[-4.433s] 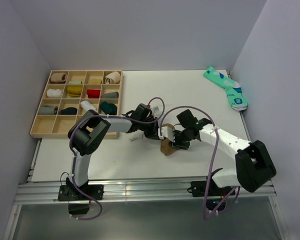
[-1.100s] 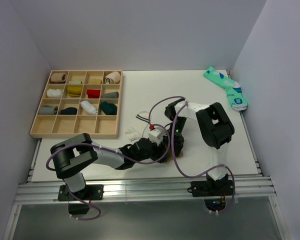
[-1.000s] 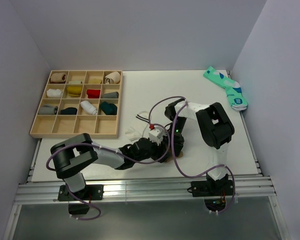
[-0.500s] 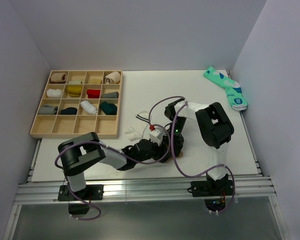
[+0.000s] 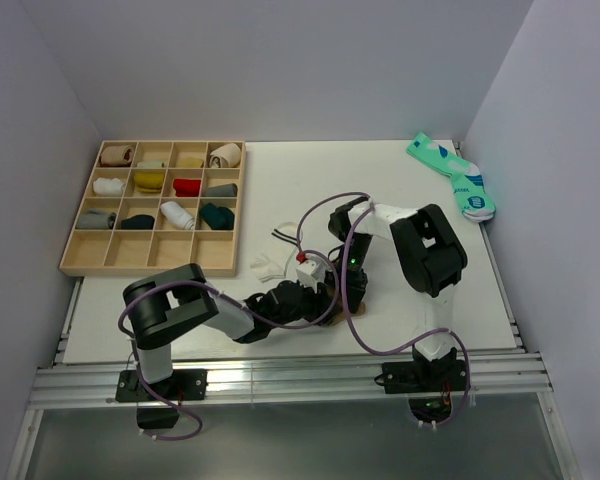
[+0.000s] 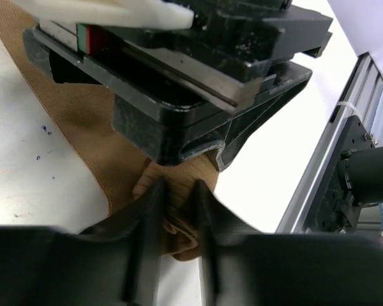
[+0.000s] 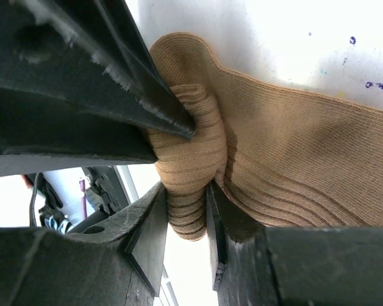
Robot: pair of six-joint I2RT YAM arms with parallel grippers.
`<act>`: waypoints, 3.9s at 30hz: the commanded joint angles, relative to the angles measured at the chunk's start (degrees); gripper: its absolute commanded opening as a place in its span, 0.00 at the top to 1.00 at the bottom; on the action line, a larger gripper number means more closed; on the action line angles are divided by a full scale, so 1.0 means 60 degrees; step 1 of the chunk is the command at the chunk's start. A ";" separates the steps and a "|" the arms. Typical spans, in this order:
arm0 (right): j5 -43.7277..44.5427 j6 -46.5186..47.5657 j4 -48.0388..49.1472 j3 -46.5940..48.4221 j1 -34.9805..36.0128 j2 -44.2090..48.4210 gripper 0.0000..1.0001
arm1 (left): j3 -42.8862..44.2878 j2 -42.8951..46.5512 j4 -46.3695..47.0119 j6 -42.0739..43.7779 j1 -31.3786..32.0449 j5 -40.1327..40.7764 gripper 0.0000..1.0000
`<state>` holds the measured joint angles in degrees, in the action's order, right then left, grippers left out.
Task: Roll the socks
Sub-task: Roll the sock at the center of the board.
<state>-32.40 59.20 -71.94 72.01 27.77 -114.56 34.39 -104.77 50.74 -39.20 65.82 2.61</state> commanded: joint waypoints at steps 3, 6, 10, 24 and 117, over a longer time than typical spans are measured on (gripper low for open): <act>0.0215 -0.0081 0.1471 0.0040 0.0118 -0.0052 0.64 | 0.0069 -0.0468 -0.0048 -0.0410 0.0147 -0.0347 0.80; 0.0288 -0.0359 0.1968 -0.0164 0.0118 0.0270 0.58 | 0.0156 -0.0512 -0.0311 -0.0673 0.0221 -0.0275 0.96; 0.0390 -0.1018 0.2877 -0.0501 0.0103 0.0928 0.53 | 0.0201 -0.0526 -0.0825 -0.1419 0.0309 -0.0040 1.00; 0.0391 -0.2206 0.4198 -0.1058 -0.0599 0.2804 0.41 | 0.0376 -0.0453 -0.2743 -0.3148 0.0338 0.0239 1.00; -0.1103 0.2028 0.0565 -0.0168 -0.1230 0.0624 0.70 | 0.0422 0.2340 -0.4224 -0.3312 -0.2724 -0.0657 0.64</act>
<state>-40.03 69.34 -62.78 67.44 20.73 -108.05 38.70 -97.43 22.35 -63.92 48.66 -10.41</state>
